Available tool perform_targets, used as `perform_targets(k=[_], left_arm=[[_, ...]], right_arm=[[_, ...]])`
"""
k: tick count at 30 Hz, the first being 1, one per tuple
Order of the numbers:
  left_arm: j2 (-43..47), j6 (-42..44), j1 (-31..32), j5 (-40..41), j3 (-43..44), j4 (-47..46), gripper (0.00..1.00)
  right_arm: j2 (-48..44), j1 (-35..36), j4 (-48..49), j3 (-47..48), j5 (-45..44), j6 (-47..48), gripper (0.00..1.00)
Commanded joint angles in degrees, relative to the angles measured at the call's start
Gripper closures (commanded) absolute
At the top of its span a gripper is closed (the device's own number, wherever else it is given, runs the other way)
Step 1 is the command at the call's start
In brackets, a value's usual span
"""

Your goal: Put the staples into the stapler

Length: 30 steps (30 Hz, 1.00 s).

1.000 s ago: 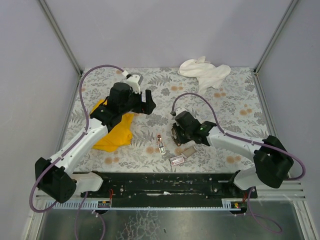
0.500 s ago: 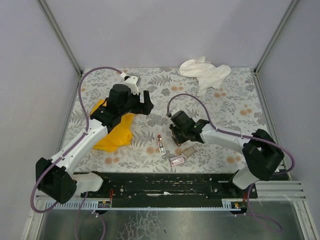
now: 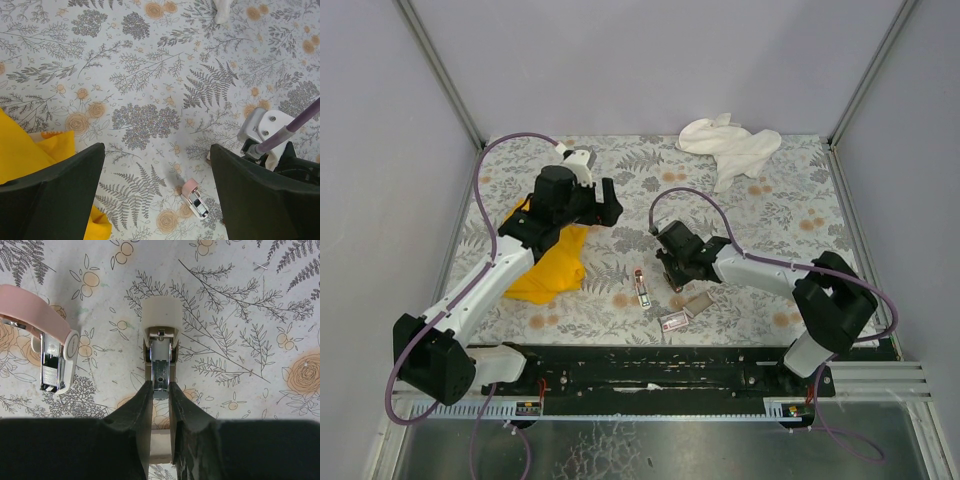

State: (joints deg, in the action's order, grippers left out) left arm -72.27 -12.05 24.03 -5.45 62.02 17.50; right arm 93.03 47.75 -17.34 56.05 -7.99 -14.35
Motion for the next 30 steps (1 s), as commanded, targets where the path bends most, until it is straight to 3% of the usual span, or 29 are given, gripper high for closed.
perform_targets(k=[1, 30], left_arm=[[0.1, -0.6, -0.9, -1.1, 0.1, -4.0, 0.14], [0.2, -1.2, -2.6, -3.3, 0.1, -4.2, 0.14]], right_arm=[[0.8, 0.5, 0.7, 2.8, -1.0, 1.4, 0.77], [4.9, 0.5, -0.7, 2.7, -0.5, 3.3, 0.78]])
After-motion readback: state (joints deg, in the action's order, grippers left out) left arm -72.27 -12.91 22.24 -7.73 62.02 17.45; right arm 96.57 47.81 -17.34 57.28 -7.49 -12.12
